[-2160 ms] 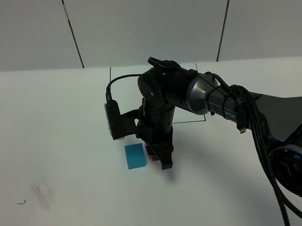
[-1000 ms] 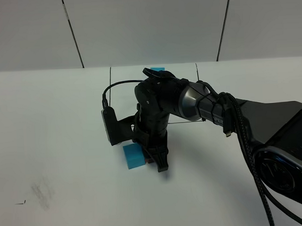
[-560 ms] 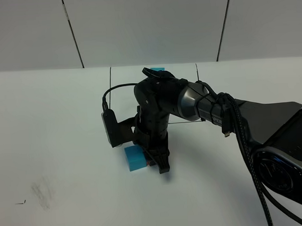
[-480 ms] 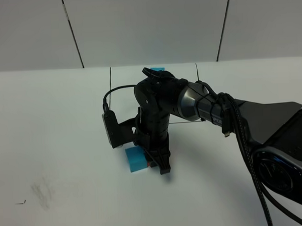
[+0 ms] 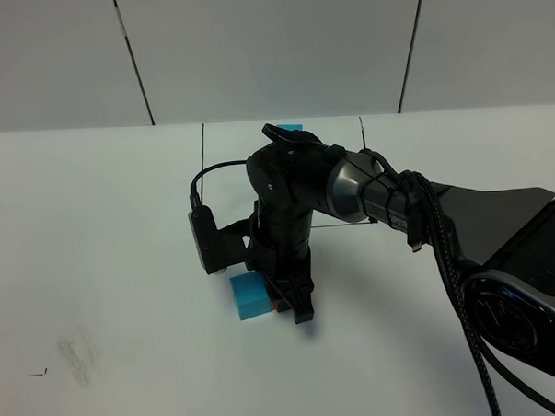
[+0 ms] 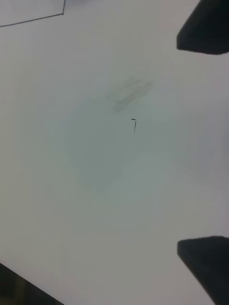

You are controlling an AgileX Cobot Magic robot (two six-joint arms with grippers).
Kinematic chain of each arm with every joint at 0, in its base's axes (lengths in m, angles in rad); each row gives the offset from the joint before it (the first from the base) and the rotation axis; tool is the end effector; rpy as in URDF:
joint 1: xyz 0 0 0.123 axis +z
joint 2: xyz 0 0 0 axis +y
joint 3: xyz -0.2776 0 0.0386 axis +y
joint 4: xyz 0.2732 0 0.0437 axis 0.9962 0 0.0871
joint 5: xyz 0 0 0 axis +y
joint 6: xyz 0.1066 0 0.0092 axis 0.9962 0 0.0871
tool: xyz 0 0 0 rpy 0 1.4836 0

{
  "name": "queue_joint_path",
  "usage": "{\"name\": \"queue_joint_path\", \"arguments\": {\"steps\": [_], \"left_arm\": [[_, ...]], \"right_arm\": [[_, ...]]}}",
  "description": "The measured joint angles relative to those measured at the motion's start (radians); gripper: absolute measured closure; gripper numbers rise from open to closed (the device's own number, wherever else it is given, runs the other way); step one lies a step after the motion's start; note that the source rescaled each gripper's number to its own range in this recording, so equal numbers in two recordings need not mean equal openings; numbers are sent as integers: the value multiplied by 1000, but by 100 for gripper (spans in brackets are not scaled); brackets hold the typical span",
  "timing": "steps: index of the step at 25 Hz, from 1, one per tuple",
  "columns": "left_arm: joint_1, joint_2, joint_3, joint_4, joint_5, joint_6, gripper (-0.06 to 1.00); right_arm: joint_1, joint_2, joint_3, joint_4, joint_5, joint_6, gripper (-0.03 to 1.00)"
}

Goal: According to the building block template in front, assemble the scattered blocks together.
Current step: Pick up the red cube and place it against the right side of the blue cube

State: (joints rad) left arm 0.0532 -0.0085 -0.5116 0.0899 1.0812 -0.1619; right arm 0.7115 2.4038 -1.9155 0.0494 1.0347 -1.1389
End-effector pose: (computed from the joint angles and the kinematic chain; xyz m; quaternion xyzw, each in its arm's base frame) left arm 0.0319 0.0102 0.2843 -0.0941 0.8473 0.0165 0.5225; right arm 0.3814 0.3348 0.0857 -0.7900 0.6090 0.0072 0.0706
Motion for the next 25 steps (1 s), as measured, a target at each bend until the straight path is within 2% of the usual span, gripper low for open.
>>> {"name": "queue_joint_path", "arguments": {"steps": [21,23,24,25], "left_arm": [[0,0,0,0,0,0,-6],[0,0,0,0,0,0,-6],[0,0,0,0,0,0,-6],[0,0,0,0,0,0,-6]], "right_arm": [[-1,18,-12,25,8,-7,97],[-1,19,-12,25,9,-6,88],[-1,19,-13,25,5,-4,79],[-1,19,-14,26,2,-3,65]]}}
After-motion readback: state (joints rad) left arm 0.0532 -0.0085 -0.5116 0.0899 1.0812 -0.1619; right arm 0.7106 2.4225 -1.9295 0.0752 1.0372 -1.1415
